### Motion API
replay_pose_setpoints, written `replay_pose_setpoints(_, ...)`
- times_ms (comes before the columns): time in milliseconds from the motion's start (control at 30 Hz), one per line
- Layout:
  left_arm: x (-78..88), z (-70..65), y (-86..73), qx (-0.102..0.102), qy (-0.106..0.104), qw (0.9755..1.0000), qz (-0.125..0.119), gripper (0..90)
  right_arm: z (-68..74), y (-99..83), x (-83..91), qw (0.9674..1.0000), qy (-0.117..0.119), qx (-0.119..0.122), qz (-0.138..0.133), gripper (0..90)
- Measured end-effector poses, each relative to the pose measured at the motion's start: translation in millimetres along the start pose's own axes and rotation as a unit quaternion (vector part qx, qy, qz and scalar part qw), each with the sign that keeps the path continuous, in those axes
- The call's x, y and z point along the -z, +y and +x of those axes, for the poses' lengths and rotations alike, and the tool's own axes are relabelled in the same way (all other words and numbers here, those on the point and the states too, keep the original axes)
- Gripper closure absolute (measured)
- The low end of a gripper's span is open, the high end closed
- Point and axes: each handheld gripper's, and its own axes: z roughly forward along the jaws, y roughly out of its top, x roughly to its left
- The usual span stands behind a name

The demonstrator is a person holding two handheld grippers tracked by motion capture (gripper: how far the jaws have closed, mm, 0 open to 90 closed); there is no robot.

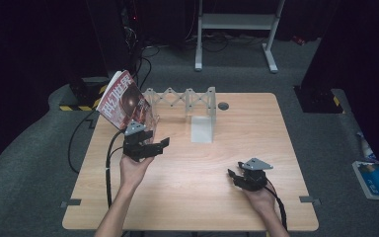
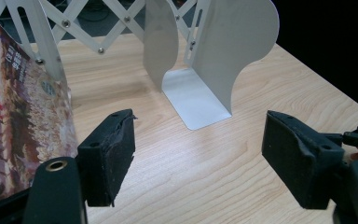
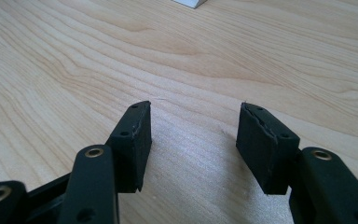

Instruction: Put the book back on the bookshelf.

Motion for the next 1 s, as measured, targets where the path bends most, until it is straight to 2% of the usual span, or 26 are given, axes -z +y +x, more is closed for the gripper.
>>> replay_pose_setpoints(333,-5.1,-1.4,-5.1,0.005,-0.005,1.0,0.002,25.4,0.0,0.0,0.0,1.0,0.0,0.0,0.0,45.2)
replay_pose_setpoints(400,-6.8,-1.1,-6.7,0.013,-0.014,0.9998,0.004,25.2,0.0,0.0,0.0,1.0,0.0,0.0,0.0,45.1)
replay_pose_setpoints(700,-10.0,-2.7,-9.6,0.014,-0.018,0.9997,0.009,24.8,0.0,0.0,0.0,1.0,0.0,0.0,0.0,45.2)
replay_pose_setpoints(1000,-17.2,-10.3,-11.8,0.0,-0.014,0.9998,0.015,24.3,0.1,0.0,0.0,1.0,0.0,0.0,0.0,45.2)
